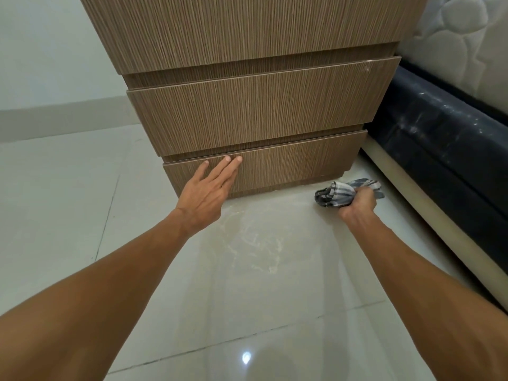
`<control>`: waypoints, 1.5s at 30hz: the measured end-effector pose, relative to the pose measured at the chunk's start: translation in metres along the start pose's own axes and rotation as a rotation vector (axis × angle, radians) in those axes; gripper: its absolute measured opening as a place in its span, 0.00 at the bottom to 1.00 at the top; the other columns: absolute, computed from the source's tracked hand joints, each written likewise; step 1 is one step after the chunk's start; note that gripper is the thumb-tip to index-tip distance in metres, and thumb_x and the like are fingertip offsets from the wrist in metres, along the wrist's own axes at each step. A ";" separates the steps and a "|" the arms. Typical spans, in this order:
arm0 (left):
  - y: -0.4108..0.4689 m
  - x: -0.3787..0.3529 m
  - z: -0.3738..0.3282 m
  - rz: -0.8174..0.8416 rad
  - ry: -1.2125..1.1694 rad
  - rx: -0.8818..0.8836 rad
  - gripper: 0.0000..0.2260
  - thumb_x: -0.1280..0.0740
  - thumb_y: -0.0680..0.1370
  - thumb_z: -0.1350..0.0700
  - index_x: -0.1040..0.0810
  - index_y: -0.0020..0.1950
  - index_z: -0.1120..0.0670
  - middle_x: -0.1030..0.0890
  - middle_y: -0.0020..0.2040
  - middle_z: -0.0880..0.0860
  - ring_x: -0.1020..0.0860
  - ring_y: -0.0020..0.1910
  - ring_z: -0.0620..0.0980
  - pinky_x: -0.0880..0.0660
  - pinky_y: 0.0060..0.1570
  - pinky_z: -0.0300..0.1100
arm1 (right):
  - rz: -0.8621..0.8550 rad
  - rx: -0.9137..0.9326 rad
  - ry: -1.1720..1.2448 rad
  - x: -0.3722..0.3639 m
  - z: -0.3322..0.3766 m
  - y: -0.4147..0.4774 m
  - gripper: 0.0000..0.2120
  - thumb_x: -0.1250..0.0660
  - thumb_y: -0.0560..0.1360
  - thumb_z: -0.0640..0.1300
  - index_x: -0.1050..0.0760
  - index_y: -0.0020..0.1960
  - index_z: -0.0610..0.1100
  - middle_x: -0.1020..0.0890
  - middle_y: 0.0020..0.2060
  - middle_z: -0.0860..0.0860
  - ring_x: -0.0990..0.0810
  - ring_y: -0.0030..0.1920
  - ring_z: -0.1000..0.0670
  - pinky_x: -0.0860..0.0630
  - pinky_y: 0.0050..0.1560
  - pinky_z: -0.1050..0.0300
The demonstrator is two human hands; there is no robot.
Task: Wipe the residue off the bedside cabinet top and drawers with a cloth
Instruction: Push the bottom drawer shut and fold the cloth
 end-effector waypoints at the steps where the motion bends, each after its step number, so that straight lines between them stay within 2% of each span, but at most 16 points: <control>1: -0.001 -0.001 0.001 -0.006 0.007 -0.012 0.35 0.41 0.74 0.64 0.52 0.78 0.62 0.60 0.80 0.54 0.54 0.79 0.53 0.46 0.74 0.56 | -0.015 0.004 -0.012 -0.003 0.001 0.001 0.14 0.44 0.78 0.34 0.26 0.60 0.39 0.18 0.55 0.42 0.17 0.50 0.43 0.19 0.52 0.46; 4: -0.005 -0.003 0.005 -0.027 0.038 -0.053 0.33 0.44 0.73 0.66 0.51 0.78 0.62 0.60 0.80 0.55 0.55 0.79 0.53 0.48 0.75 0.54 | -0.056 0.037 -0.092 -0.013 0.004 0.004 0.17 0.45 0.79 0.35 0.30 0.67 0.40 0.19 0.48 0.45 0.18 0.41 0.47 0.19 0.41 0.53; 9: -0.008 -0.009 0.010 -0.054 0.073 -0.100 0.34 0.44 0.73 0.65 0.52 0.78 0.61 0.59 0.80 0.55 0.56 0.79 0.52 0.49 0.76 0.52 | -0.006 0.057 -0.152 -0.051 -0.015 -0.004 0.16 0.46 0.81 0.35 0.31 0.68 0.39 0.20 0.56 0.44 0.20 0.42 0.46 0.20 0.49 0.49; 12: -0.008 -0.011 0.010 -0.059 0.087 -0.118 0.34 0.45 0.74 0.65 0.53 0.78 0.61 0.59 0.80 0.55 0.57 0.78 0.53 0.50 0.76 0.52 | 0.034 0.002 -0.117 -0.070 -0.054 -0.021 0.15 0.47 0.80 0.32 0.30 0.64 0.38 0.21 0.53 0.41 0.21 0.39 0.45 0.21 0.46 0.48; 15: -0.010 -0.011 0.010 -0.064 0.089 -0.117 0.34 0.46 0.73 0.66 0.53 0.78 0.61 0.59 0.80 0.56 0.57 0.79 0.53 0.50 0.76 0.52 | 0.071 -0.055 -0.072 -0.084 -0.096 -0.044 0.10 0.47 0.79 0.31 0.28 0.54 0.39 0.21 0.54 0.41 0.20 0.41 0.43 0.21 0.44 0.49; 17: -0.010 -0.013 0.010 -0.066 0.082 -0.116 0.34 0.45 0.73 0.66 0.53 0.78 0.61 0.58 0.80 0.56 0.56 0.79 0.53 0.50 0.76 0.52 | 0.101 -0.100 -0.046 -0.092 -0.122 -0.060 0.11 0.47 0.79 0.31 0.29 0.55 0.39 0.22 0.52 0.42 0.21 0.44 0.42 0.21 0.47 0.48; 20: -0.014 -0.018 0.013 -0.045 0.077 -0.133 0.34 0.47 0.72 0.66 0.52 0.78 0.62 0.57 0.80 0.57 0.55 0.79 0.54 0.50 0.76 0.52 | 0.147 -0.148 -0.041 -0.105 -0.160 -0.086 0.10 0.46 0.79 0.31 0.29 0.56 0.39 0.21 0.47 0.42 0.21 0.41 0.43 0.22 0.42 0.49; 25: -0.030 -0.023 0.024 -0.015 0.104 -0.178 0.37 0.66 0.67 0.66 0.50 0.78 0.62 0.55 0.80 0.57 0.53 0.79 0.54 0.49 0.76 0.52 | 0.229 -0.212 -0.036 -0.122 -0.215 -0.124 0.10 0.44 0.77 0.29 0.26 0.49 0.39 0.20 0.53 0.38 0.19 0.48 0.38 0.22 0.55 0.41; 27: -0.040 -0.029 0.031 -0.013 0.095 -0.194 0.37 0.69 0.68 0.65 0.50 0.77 0.63 0.54 0.80 0.58 0.53 0.78 0.54 0.49 0.76 0.51 | 0.262 -0.258 -0.028 -0.128 -0.236 -0.138 0.11 0.44 0.76 0.28 0.25 0.48 0.39 0.20 0.55 0.36 0.19 0.52 0.36 0.23 0.58 0.36; 29: -0.048 -0.036 0.038 -0.031 0.071 -0.196 0.31 0.61 0.73 0.67 0.46 0.77 0.62 0.50 0.79 0.58 0.50 0.78 0.55 0.46 0.76 0.51 | 0.294 -0.293 -0.044 -0.133 -0.256 -0.153 0.12 0.43 0.76 0.28 0.25 0.55 0.36 0.20 0.57 0.35 0.19 0.53 0.36 0.24 0.59 0.37; 31: -0.056 -0.042 0.047 -0.041 0.016 -0.165 0.27 0.45 0.75 0.64 0.39 0.75 0.61 0.40 0.77 0.59 0.40 0.76 0.56 0.36 0.71 0.50 | 0.350 -0.329 -0.078 -0.138 -0.274 -0.170 0.15 0.42 0.77 0.29 0.26 0.61 0.34 0.20 0.58 0.35 0.19 0.54 0.37 0.23 0.59 0.39; 33: -0.061 -0.046 0.056 -0.057 -0.032 -0.111 0.26 0.35 0.72 0.63 0.31 0.70 0.61 0.29 0.70 0.58 0.29 0.67 0.57 0.27 0.60 0.50 | 0.397 -0.376 -0.149 -0.138 -0.287 -0.184 0.14 0.41 0.77 0.29 0.26 0.61 0.35 0.20 0.55 0.36 0.19 0.49 0.39 0.22 0.57 0.40; 35: -0.067 -0.047 0.066 -0.058 -0.142 -0.014 0.21 0.33 0.72 0.65 0.26 0.65 0.61 0.25 0.63 0.58 0.25 0.60 0.57 0.27 0.52 0.50 | 0.461 -0.423 -0.236 -0.135 -0.293 -0.197 0.13 0.41 0.76 0.28 0.25 0.58 0.36 0.20 0.51 0.37 0.19 0.47 0.41 0.23 0.60 0.40; 39: -0.108 -0.053 0.102 0.167 -0.614 0.537 0.15 0.34 0.77 0.56 0.22 0.63 0.58 0.23 0.62 0.57 0.25 0.59 0.58 0.28 0.53 0.53 | 0.514 -0.512 -0.419 -0.114 -0.281 -0.224 0.10 0.41 0.76 0.28 0.24 0.51 0.38 0.19 0.46 0.40 0.19 0.48 0.41 0.25 0.63 0.41; 41: -0.138 -0.045 0.109 0.248 -0.848 0.778 0.15 0.35 0.76 0.58 0.21 0.62 0.56 0.22 0.62 0.56 0.24 0.58 0.58 0.26 0.54 0.51 | 0.495 -0.544 -0.454 -0.107 -0.265 -0.246 0.11 0.42 0.76 0.28 0.24 0.50 0.39 0.19 0.46 0.41 0.20 0.51 0.40 0.26 0.64 0.41; 45: -0.169 0.000 0.097 0.369 -1.294 0.872 0.14 0.40 0.76 0.63 0.17 0.55 0.58 0.16 0.53 0.59 0.19 0.50 0.59 0.22 0.52 0.52 | 0.441 -0.566 -0.550 -0.100 -0.224 -0.304 0.12 0.44 0.75 0.27 0.24 0.47 0.38 0.20 0.43 0.42 0.20 0.45 0.42 0.24 0.59 0.43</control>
Point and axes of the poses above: each hand's wrist, its own y-axis towards the middle knuckle, its own x-axis out of the back of the hand, z = x × y, the point moved 9 cm from there along y, towards the middle knuckle
